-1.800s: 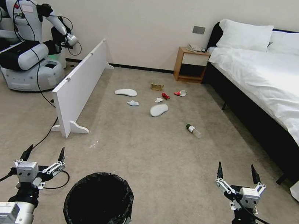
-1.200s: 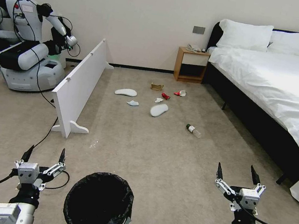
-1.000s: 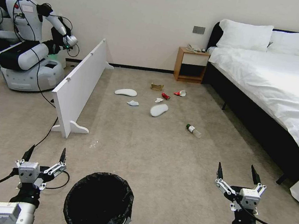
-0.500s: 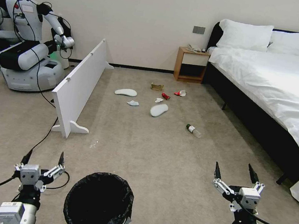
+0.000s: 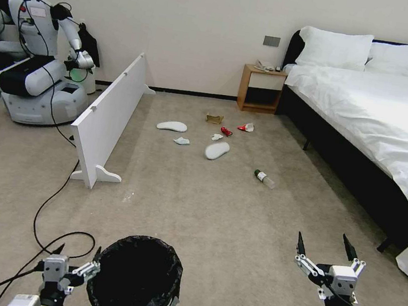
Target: Pick up the trash bin, then pick up the garbage from the floor and place it into the trash bin.
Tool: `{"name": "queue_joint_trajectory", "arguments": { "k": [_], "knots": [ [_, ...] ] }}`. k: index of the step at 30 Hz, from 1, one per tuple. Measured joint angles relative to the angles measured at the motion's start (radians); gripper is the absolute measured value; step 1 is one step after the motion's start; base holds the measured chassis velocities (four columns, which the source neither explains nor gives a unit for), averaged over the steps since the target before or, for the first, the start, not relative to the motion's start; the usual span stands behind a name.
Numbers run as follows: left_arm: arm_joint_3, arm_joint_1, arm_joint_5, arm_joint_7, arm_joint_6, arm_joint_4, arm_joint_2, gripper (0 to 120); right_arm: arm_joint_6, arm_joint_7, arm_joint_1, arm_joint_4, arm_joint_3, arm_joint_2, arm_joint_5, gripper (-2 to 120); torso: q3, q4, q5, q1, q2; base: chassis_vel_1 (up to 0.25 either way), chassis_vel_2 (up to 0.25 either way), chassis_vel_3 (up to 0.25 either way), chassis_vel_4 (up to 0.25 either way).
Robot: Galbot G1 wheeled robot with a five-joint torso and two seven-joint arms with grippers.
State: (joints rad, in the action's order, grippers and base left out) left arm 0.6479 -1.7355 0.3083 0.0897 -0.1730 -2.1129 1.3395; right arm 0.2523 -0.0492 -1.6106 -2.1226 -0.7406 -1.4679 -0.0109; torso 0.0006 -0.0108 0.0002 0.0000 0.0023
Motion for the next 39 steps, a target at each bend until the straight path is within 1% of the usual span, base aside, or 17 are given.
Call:
{"name": "queue_joint_trajectory", "arguments": {
  "k": [3, 7, 10, 12, 13, 17, 19, 23, 26, 31, 32, 34, 35, 36, 37, 38, 39],
  "knots": [
    [-0.006, 0.001, 0.031, 0.005, -0.018, 0.020, -0.006, 100, 0.018, 0.000, -0.001, 0.006, 0.005, -0.011, -0.004, 100, 0.000, 0.0001, 0.0000, 0.000, 0.000, 0.000, 0.000, 0.000, 0.000],
    [-0.010, 0.001, 0.044, 0.009, -0.030, 0.028, -0.007, 100, 0.019, 0.000, -0.003, 0.006, 0.006, -0.013, -0.004, 100, 0.000, 0.0000, -0.0001, 0.000, 0.000, 0.000, 0.000, 0.000, 0.000],
    [-0.034, -0.001, 0.054, 0.018, -0.053, 0.059, -0.005, 100, 0.023, -0.001, -0.008, 0.011, 0.012, -0.018, -0.005, 100, 0.000, 0.0001, -0.0001, 0.000, 0.000, 0.000, 0.000, 0.000, 0.000],
    [-0.039, -0.001, 0.057, 0.019, -0.058, 0.066, -0.004, 100, 0.023, -0.001, -0.008, 0.012, 0.013, -0.018, -0.006, 100, 0.000, 0.0001, 0.0000, 0.000, 0.000, 0.000, 0.000, 0.000, 0.000],
    [-0.050, -0.001, 0.064, 0.022, -0.071, 0.084, -0.003, 99, 0.024, -0.002, -0.008, 0.014, 0.016, -0.020, -0.006, 100, 0.000, 0.0000, -0.0001, 0.000, 0.000, 0.000, 0.000, 0.000, 0.000],
    [-0.062, 0.006, 0.079, 0.025, -0.081, 0.107, -0.002, 98, 0.024, -0.002, -0.007, 0.014, 0.018, -0.021, -0.006, 100, 0.000, 0.0001, 0.0001, 0.000, 0.000, 0.000, 0.000, 0.000, 0.000],
    [-0.066, 0.020, 0.098, 0.025, -0.081, 0.124, 0.000, 98, 0.024, -0.004, -0.008, 0.014, 0.019, -0.021, -0.006, 100, 0.000, 0.0003, 0.0009, 0.000, 0.000, 0.000, 0.000, 0.000, 0.000],
    [-0.067, 0.046, 0.113, 0.020, -0.082, 0.146, 0.007, 98, 0.024, -0.005, -0.012, 0.014, 0.021, -0.021, -0.006, 100, 0.000, 0.0005, 0.0012, 0.000, 0.000, 0.000, 0.000, 0.000, 0.000],
    [-0.062, 0.096, 0.144, 0.016, -0.106, 0.176, 0.016, 98, 0.026, -0.009, -0.017, 0.014, 0.025, -0.023, -0.009, 100, 0.000, 0.0002, 0.0009, 0.000, 0.000, 0.000, 0.000, 0.000, 0.000],
    [-0.058, 0.125, 0.153, 0.009, -0.127, 0.191, 0.018, 98, 0.027, -0.011, -0.018, 0.014, 0.031, -0.026, -0.011, 100, 0.000, 0.0003, 0.0005, 0.000, 0.000, 0.000, 0.000, 0.000, 0.000],
    [-0.053, 0.135, 0.154, 0.008, -0.134, 0.197, 0.017, 94, 0.027, -0.012, -0.019, 0.014, 0.033, -0.027, -0.012, 100, 0.000, 0.0002, 0.0004, 0.000, 0.000, 0.000, 0.000, 0.000, 0.000],
    [-0.048, 0.141, 0.156, 0.008, -0.141, 0.202, 0.016, 92, 0.027, -0.012, -0.019, 0.014, 0.033, -0.028, -0.012, 100, 0.000, 0.0002, 0.0003, 0.000, 0.000, 0.000, 0.000, 0.000, 0.000],
    [-0.044, 0.144, 0.160, 0.006, -0.147, 0.205, 0.014, 88, 0.027, -0.012, -0.020, 0.014, 0.033, -0.028, -0.012, 100, 0.000, 0.0001, 0.0003, 0.000, 0.000, 0.000, 0.000, 0.000, 0.000],
    [-0.044, 0.144, 0.160, 0.006, -0.147, 0.205, 0.014, 88, 0.027, -0.012, -0.020, 0.014, 0.033, -0.028, -0.012, 100, 0.000, 0.0001, 0.0003, 0.000, 0.000, 0.000, 0.000, 0.000, 0.000],
    [-0.041, 0.144, 0.161, 0.001, -0.154, 0.206, 0.014, 81, 0.027, -0.012, -0.020, 0.013, 0.033, -0.028, -0.012, 100, 0.000, 0.0001, 0.0004, 0.000, 0.000, 0.000, 0.000, 0.000, 0.000],
    [-0.041, 0.144, 0.161, 0.001, -0.154, 0.206, 0.014, 81, 0.027, -0.012, -0.020, 0.013, 0.033, -0.028, -0.012, 100, 0.000, 0.0001, 0.0004, 0.000, 0.000, 0.000, 0.000, 0.000, 0.000],
    [-0.040, 0.144, 0.161, -0.001, -0.155, 0.207, 0.013, 76, 0.027, -0.012, -0.020, 0.013, 0.034, -0.028, -0.012, 100, 0.000, 0.0000, 0.0004, 0.000, 0.000, 0.000, 0.000, 0.000, 0.000]
  ]
}}
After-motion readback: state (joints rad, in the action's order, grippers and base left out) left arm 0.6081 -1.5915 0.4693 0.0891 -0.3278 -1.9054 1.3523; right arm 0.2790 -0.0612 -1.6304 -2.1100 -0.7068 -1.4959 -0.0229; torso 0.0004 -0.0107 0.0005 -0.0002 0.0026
